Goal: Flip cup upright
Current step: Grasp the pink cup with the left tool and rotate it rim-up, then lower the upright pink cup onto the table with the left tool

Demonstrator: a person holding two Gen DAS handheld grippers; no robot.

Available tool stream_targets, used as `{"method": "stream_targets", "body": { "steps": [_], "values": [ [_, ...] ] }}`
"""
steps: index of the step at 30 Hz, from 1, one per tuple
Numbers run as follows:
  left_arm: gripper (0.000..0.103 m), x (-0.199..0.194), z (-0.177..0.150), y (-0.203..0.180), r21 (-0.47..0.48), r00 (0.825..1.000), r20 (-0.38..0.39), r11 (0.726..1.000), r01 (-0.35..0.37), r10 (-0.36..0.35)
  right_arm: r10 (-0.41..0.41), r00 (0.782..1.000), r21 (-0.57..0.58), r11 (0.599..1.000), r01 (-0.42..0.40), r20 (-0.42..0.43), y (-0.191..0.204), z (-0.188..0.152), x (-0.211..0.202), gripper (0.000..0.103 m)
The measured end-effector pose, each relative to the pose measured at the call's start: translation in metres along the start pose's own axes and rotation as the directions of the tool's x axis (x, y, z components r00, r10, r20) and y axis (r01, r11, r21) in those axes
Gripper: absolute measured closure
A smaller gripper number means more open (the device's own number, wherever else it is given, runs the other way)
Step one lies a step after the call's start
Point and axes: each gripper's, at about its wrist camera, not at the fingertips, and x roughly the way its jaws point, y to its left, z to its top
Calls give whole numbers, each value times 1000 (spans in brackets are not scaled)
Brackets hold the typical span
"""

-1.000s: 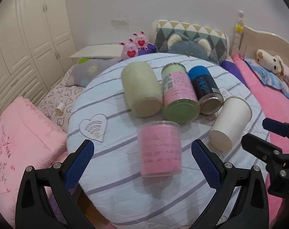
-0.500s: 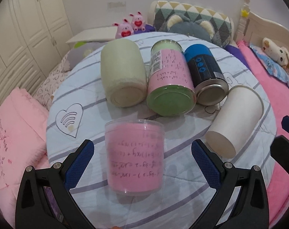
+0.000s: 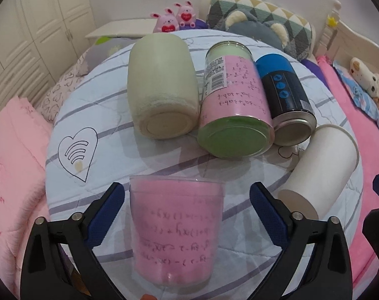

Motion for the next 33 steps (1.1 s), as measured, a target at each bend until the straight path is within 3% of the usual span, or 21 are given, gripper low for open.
{"method": "stream_targets", "body": {
  "steps": [8, 16, 22, 33],
  "values": [
    [37, 8, 2, 3, 30, 999, -31, 999, -14, 15, 8, 1000, -6, 1000, -8, -9, 2, -1, 1, 21],
    [37, -2, 2, 5, 14, 999, 0, 999, 39, -39, 6, 1000, 0, 1000, -6, -17, 1, -3, 2, 21],
    [37, -22, 5, 5, 28, 996, 81, 999, 44, -46, 13, 1000, -9, 1000, -13, -9, 6, -4, -1, 21],
    [37, -33, 2, 10, 33, 986, 150, 997, 65, -69, 19, 1000, -30, 999, -20, -21, 16, -9, 1, 21]
  ]
}}
